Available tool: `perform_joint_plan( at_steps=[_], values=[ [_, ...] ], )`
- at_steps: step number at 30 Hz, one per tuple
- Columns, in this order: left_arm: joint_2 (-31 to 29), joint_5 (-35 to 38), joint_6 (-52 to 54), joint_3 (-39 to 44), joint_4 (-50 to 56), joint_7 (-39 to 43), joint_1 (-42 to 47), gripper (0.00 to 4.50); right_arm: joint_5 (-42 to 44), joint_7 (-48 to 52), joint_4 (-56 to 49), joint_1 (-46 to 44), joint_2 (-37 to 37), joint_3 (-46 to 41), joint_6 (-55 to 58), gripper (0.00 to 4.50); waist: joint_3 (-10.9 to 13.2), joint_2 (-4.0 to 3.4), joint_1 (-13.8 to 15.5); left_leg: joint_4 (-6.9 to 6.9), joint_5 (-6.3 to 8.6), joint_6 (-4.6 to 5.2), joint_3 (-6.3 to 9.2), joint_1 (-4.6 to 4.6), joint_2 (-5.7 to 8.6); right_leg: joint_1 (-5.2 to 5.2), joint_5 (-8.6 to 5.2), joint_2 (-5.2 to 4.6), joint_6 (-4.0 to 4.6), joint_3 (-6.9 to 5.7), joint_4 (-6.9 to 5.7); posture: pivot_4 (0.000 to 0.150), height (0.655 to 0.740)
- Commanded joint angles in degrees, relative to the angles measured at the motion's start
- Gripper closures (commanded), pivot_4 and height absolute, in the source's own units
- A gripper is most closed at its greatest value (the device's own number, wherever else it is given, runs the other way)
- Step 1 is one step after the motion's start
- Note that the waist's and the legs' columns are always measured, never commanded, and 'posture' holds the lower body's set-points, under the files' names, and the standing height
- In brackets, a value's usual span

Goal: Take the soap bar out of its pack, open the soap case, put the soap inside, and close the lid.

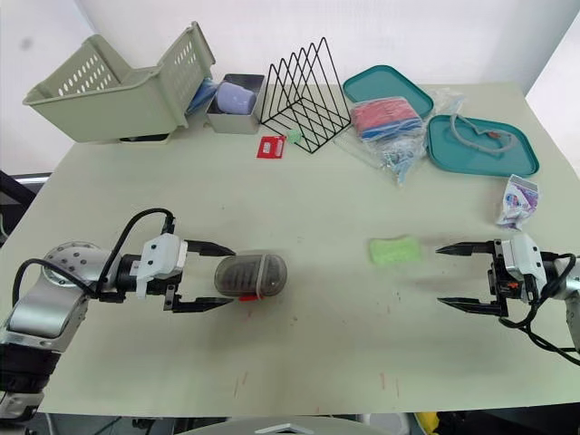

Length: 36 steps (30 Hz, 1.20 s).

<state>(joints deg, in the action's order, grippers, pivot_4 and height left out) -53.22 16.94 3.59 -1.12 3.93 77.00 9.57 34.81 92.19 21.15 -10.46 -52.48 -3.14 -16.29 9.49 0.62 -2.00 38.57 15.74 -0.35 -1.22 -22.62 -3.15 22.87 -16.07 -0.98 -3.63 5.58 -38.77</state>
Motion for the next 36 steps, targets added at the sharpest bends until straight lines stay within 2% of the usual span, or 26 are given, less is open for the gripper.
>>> perform_joint_plan(
  at_steps=[1,9,29,32,36],
  values=[
    [0.0,-2.4,-0.7,-2.1,-2.3,0.4,2.6,0.00,1.9,0.3,-0.9,-0.1,-0.8,-0.5,0.0,0.05,0.0,0.00,0.0,0.00,0.00,0.00,0.00,-0.01,0.00,0.01,0.00,0.00,0.00,0.00,0.00,0.150,0.7400],
    [1.0,-3.9,-0.6,-4.9,-5.0,1.6,6.3,0.00,1.4,0.3,-1.9,1.3,0.2,-1.1,0.3,0.05,0.0,0.00,0.0,0.02,0.00,0.00,0.02,-0.02,0.00,0.01,0.00,0.00,0.00,-0.01,-0.02,0.150,0.7400],
    [2.0,-3.3,-0.8,-5.7,-4.8,3.8,7.9,0.00,-0.7,0.3,-2.7,3.1,1.4,-3.0,0.7,0.05,0.0,0.00,0.0,0.08,0.00,0.00,0.03,-0.04,0.00,0.01,0.00,0.00,0.00,-0.01,-0.05,0.150,0.7400],
    [2.2,-3.5,-0.5,-6.1,-5.1,3.8,8.0,0.72,-0.8,0.3,-2.5,2.7,1.3,-2.9,0.8,0.00,0.0,0.00,0.0,0.09,0.00,0.00,0.03,-0.04,0.00,0.01,0.00,0.00,0.00,-0.01,-0.05,0.150,0.7400],
    [2.2,-4.0,-1.0,-6.3,-5.0,3.7,7.5,0.72,-1.0,0.3,-2.4,2.4,1.3,-2.8,1.0,0.00,0.0,0.00,0.0,0.10,0.00,0.00,0.03,-0.04,0.00,0.01,0.00,0.00,0.00,-0.01,-0.05,0.150,0.7400]
  ],
)
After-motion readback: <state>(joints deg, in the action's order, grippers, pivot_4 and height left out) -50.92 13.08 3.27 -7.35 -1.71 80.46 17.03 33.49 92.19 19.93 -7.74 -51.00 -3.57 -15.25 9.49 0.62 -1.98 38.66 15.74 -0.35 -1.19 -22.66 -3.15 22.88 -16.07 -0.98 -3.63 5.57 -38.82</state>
